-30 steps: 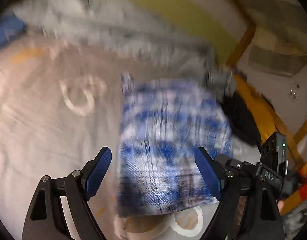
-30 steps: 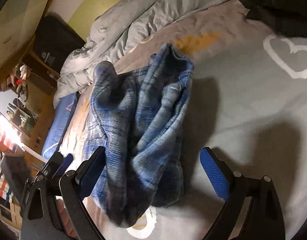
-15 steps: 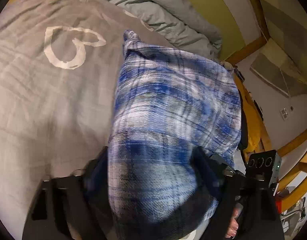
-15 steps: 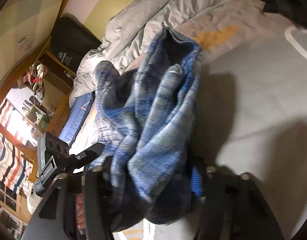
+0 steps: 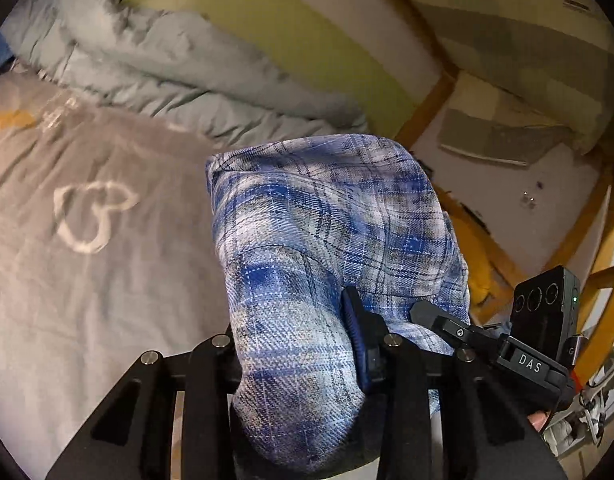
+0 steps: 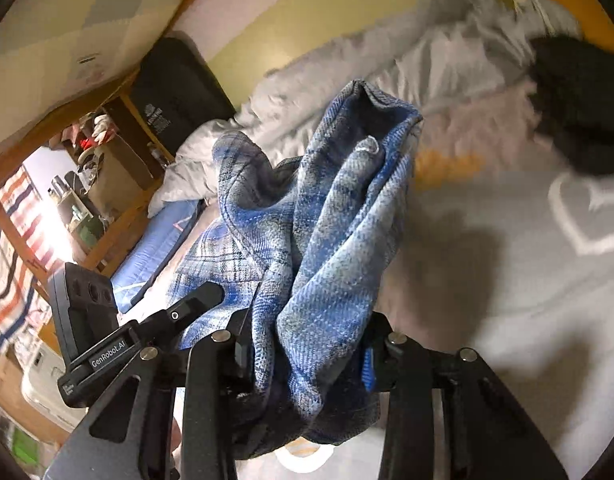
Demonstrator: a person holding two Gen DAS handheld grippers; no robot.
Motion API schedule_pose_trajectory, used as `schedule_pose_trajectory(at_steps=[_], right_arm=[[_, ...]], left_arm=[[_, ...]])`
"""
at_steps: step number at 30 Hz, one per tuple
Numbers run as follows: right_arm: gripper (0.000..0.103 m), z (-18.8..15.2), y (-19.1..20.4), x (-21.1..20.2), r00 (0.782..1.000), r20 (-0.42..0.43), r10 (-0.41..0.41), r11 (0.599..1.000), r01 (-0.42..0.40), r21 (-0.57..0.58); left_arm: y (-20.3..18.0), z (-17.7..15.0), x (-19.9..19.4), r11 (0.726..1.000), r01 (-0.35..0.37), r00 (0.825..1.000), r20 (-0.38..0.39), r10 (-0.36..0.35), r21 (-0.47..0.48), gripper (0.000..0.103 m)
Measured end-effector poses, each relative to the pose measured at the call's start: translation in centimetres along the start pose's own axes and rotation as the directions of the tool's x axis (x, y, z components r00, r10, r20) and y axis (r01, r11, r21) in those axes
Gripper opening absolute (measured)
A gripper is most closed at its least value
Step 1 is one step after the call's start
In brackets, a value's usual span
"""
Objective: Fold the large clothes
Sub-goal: 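Grasp the shirt bundle with the left tool while the right tool grasps its other side, lift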
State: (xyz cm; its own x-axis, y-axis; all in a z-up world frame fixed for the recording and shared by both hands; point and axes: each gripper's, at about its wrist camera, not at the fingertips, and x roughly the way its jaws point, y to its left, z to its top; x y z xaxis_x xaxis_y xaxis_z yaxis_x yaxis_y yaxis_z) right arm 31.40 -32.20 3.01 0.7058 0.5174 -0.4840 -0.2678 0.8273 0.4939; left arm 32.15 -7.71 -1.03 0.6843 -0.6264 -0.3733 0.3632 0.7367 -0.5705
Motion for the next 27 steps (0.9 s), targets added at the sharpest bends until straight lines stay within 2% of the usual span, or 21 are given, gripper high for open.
schedule_pose_trajectory(at_steps=[6,11,13,17,21,27], right_arm=[[0.036,3.1,-0.6,-5.3,0.995,0.088,-0.038,0.998,0.042,-0.042],[0.037,7.4,-3.2,-10.9,0.978,0.167,-0.121,0.989,0.133,-0.062],[0.037,9.4,-4.8,-13.0,0.971,0.194,-0.141,0.985,0.156,-0.066],[0.037,12.9,-8.6,-15.9,0.949,0.250,-0.191,0.975,0.214,-0.066],[0.037,15.9,-12.9,-17.1,0.926,0.297,-0.234,0.967,0.254,-0.029],[0.038,19.5,-21.6,-17.9,0.906,0.317,-0.282,0.959,0.277,0.063]], left_arm=[[-5.7,2.6,1.5,0.994,0.063,0.998,0.022,-0.066,0.092,0.038],[-12.1,4.8,5.9,0.976,0.141,0.989,0.026,-0.147,0.168,0.038],[-15.0,5.7,8.1,0.962,0.170,0.983,0.035,-0.181,0.213,0.038],[-19.4,7.5,13.6,0.950,0.204,0.976,0.029,-0.217,0.237,0.038],[-23.3,9.0,19.5,0.942,0.223,0.972,0.010,-0.233,0.250,0.038],[-27.3,9.0,28.8,0.934,0.236,0.971,-0.031,-0.237,0.267,0.038]])
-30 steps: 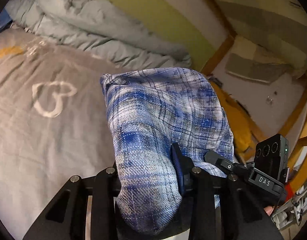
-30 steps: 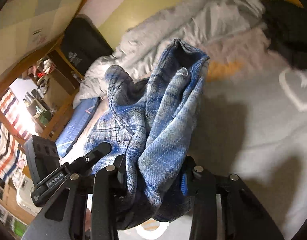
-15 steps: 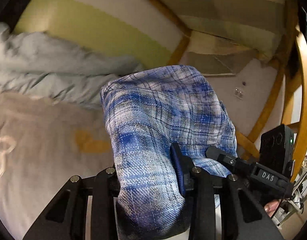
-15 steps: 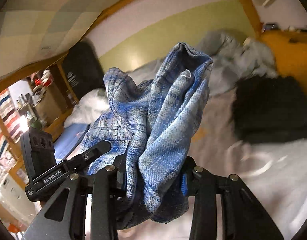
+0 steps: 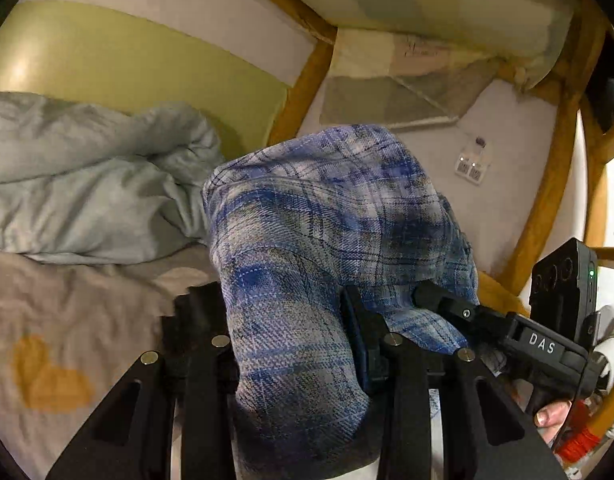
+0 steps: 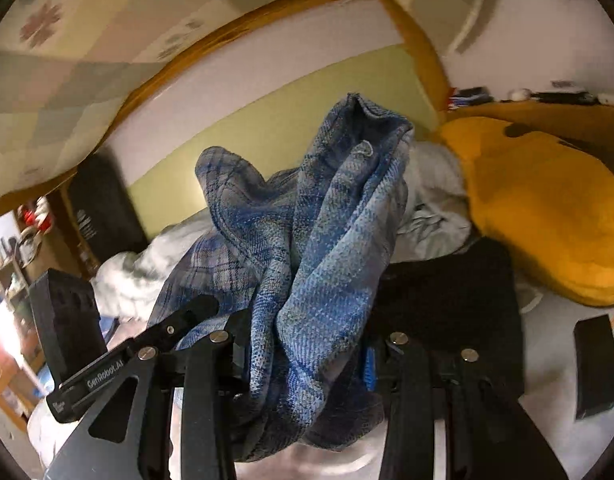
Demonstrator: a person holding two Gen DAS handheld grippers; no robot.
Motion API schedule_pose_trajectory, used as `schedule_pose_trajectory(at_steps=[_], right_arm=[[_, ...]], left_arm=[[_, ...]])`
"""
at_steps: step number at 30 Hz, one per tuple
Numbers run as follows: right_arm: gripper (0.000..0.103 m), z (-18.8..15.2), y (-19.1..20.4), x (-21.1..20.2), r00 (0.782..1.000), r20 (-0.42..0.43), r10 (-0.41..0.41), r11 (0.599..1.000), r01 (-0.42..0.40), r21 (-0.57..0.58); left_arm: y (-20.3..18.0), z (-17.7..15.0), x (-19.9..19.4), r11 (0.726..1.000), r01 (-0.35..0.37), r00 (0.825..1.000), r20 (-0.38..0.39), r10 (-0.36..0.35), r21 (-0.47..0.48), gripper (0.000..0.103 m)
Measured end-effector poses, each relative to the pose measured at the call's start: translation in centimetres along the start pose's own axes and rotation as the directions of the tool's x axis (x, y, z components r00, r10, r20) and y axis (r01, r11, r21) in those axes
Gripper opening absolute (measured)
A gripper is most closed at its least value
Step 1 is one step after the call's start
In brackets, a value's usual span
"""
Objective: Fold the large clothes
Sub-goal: 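Grasp the shirt bundle with the left tool while the right tool grasps its other side, lift, then lower the bundle onto the black clothes stack and open both tools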
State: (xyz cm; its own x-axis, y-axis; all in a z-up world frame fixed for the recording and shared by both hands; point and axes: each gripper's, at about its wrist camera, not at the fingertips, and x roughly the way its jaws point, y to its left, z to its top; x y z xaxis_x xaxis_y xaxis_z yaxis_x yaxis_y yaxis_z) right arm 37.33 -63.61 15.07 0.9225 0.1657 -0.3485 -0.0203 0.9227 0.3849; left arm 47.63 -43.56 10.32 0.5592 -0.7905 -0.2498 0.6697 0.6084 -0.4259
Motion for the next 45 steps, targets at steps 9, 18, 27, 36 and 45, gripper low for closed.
schedule_pose_trajectory(at_steps=[9,18,27,36,45], right_arm=[[0.042,-2.5,-10.1,9.0,0.978,-0.189,-0.092,0.989,0.112,0.096],[0.097,-3.6,-9.9,5.1,0.958,-0.053,-0.283,0.951,0.287,0.113],[0.103,-3.9,-1.9,-3.0,0.916,0.144,-0.375,0.914,0.391,-0.111],[0.103,-5.3,6.1,-8.0,0.889,0.278,-0.364,0.881,0.426,-0.205],[0.103,-12.0,11.2,-10.6,0.920,0.308,-0.243,0.929,0.312,-0.201]], left_arm=[[3.8,-5.9,11.2,0.989,-0.144,0.981,-0.136,0.140,-0.020,0.049],[4.6,-5.5,7.0,0.964,-0.256,0.965,-0.041,0.259,0.071,0.095],[1.2,-3.0,-2.2,0.919,-0.324,0.945,0.125,0.303,0.225,0.103],[-0.7,-3.5,-13.7,0.889,-0.421,0.884,0.300,0.359,0.178,0.103],[0.5,-8.4,-22.0,0.853,-0.484,0.853,0.323,0.410,0.195,0.103]])
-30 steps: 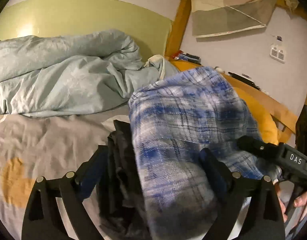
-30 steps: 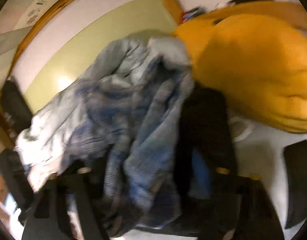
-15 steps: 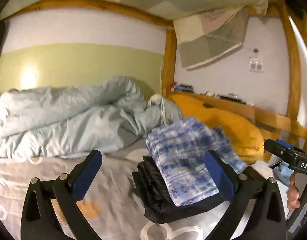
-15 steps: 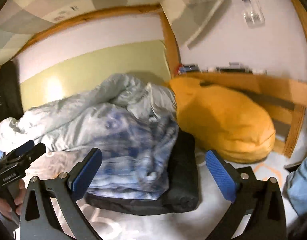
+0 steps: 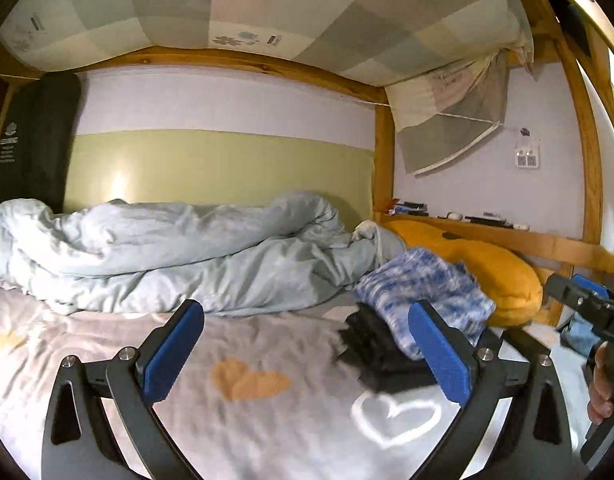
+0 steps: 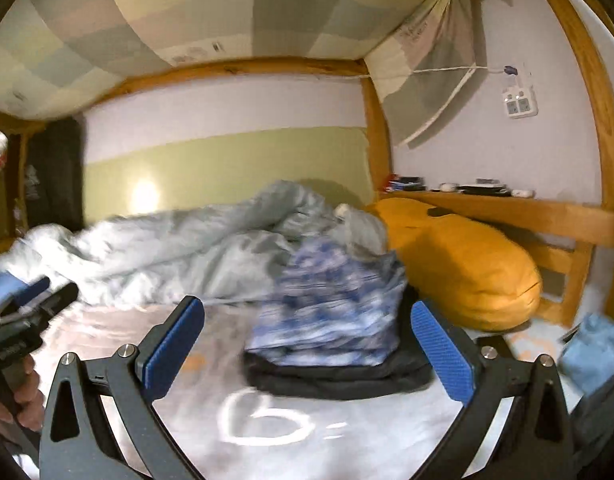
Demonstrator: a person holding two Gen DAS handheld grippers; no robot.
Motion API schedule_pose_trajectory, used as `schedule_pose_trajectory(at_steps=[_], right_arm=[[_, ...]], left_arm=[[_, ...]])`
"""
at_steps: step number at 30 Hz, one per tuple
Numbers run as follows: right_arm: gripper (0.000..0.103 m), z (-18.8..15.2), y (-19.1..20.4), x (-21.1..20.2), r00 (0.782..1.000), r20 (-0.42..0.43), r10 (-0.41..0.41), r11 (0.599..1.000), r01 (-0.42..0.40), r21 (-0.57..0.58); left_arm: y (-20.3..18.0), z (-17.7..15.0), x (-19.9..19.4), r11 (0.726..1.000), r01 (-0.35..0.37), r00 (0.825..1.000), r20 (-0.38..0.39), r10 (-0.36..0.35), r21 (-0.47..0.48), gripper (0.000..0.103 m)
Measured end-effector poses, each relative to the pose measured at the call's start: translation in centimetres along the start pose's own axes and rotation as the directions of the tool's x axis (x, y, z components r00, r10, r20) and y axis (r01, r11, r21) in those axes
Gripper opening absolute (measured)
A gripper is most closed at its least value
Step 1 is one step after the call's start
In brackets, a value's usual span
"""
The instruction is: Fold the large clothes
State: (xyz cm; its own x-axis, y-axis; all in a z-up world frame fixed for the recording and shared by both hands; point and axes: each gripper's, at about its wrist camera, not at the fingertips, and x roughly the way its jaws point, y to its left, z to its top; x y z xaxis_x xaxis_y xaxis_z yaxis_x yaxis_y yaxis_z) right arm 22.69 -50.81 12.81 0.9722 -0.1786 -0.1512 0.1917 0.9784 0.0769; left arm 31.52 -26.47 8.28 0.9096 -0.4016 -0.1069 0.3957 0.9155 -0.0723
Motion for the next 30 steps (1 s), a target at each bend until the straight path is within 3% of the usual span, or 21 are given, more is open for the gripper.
schedule_pose_trajectory(at_steps=[7,9,16,20,24,30], right_arm=[[0.103,-3.5,3.5,-0.4,0.998,-0.052,-0.033,0.999,0.033,-0.002],[0.103,-5.0,3.9,-0.2,0.997,-0.077,-0.016,1.000,0.018,0.024],[0.103,-10.6,6.0,3.1,0.980,-0.192,-0.049,0.996,0.033,-0.084],[0.103,-12.1,6.5,3.6,0.975,-0.216,-0.044,0.996,0.027,-0.083],[0.103,-12.7,7.0,3.5,0.977,-0.185,-0.102,0.990,0.081,-0.118],[0.103,-12.6,7.6,3.2,0.979,-0.174,-0.108,0.985,0.082,-0.151]], left_arm=[[2.3,-3.5,-2.7,0.999,-0.037,0.999,-0.012,0.037,0.021,0.103],[2.9,-5.1,-2.6,0.999,-0.050,0.998,-0.039,0.051,0.014,0.103],[4.7,-9.6,-1.7,0.993,-0.108,0.990,-0.086,0.112,0.048,0.103],[5.1,-12.3,-0.6,0.990,-0.130,0.983,-0.126,0.135,0.051,0.103],[4.5,-12.2,-1.2,0.992,-0.102,0.991,-0.081,0.108,0.076,0.103],[5.1,-12.1,-1.8,0.995,-0.094,0.993,-0.066,0.096,0.041,0.103]])
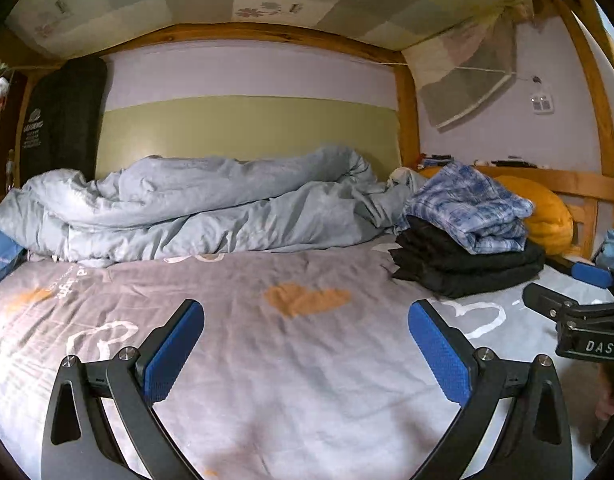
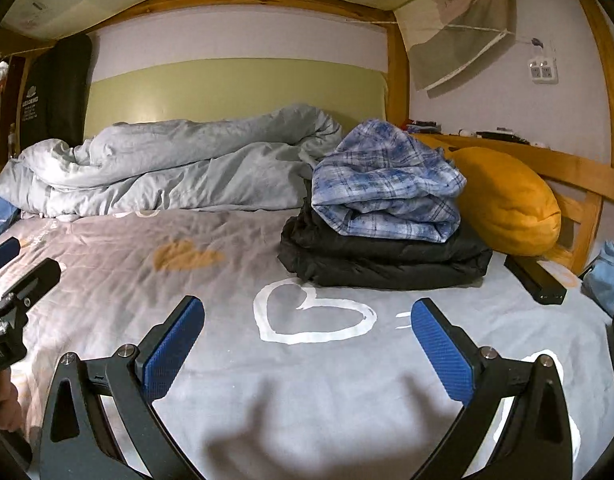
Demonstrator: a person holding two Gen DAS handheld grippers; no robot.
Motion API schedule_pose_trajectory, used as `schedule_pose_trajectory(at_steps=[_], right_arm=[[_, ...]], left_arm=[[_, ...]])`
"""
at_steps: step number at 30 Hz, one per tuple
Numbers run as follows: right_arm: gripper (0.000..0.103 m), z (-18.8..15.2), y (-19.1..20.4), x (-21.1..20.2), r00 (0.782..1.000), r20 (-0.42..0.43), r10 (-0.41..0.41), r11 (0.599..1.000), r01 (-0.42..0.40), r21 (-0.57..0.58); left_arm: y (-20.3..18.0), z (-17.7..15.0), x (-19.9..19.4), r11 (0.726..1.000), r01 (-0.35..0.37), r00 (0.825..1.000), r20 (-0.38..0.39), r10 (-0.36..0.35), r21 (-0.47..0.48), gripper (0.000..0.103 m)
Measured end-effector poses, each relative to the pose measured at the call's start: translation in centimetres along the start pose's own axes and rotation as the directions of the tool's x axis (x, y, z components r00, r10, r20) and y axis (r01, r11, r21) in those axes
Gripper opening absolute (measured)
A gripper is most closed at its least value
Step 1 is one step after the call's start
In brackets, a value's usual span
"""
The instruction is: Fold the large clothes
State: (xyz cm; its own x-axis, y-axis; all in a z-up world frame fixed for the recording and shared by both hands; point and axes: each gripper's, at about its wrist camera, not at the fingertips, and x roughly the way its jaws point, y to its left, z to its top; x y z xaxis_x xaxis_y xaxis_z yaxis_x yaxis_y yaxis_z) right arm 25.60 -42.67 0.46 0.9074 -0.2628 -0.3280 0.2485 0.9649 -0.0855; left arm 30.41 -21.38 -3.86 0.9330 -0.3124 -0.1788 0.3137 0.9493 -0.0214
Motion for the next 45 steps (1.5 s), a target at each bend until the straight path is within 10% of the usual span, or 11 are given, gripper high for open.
schedule_pose_trajectory(at_steps=[45], right_arm=[[0.103,0.8,1.2,-2.0,1.000,0.021,0.008,1.000,-0.008,-0.023]], left_arm=[[0.5,0.0,0.5,1.000,-0.021,0.999,-0.038,0.021,-0.006,0.103]])
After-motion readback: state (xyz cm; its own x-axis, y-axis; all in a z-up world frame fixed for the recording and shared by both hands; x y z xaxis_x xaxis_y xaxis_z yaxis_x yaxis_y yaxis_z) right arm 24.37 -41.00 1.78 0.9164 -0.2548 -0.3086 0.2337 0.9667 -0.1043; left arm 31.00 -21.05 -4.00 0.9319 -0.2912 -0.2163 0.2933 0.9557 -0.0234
